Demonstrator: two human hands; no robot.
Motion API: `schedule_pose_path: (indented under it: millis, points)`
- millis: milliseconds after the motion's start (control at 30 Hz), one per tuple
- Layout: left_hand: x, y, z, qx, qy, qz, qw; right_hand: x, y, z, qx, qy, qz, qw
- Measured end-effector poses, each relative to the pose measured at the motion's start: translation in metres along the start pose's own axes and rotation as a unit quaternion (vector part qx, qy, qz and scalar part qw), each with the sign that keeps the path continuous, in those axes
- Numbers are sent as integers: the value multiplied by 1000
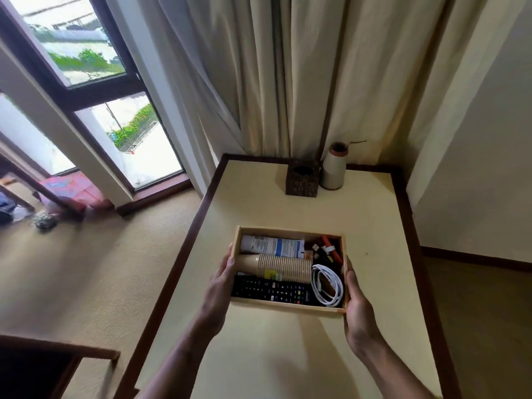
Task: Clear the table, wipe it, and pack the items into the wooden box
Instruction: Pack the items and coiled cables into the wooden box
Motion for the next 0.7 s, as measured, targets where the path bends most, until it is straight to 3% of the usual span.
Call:
schedule_pose_path:
  millis: [200,400,700]
  points:
    - [92,58,35,18,-39,1,999,75,-78,-53,27,-2,-5,1000]
    - [208,126,33,24,-25,19,999,165,-161,-89,36,-12,2,999]
    - [330,151,10,11,-4,10,1000,277,-198,-112,75,-54,51,994]
Point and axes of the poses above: each hand's wrist, its own x-axis towards the middle knuckle, its own y-axis out of the back of the hand, z = x × y, the point moved 9 cm from there along x, towards the middle knuckle, and after that the axes turned 10 degrees about -y, right-handed, at the moved point
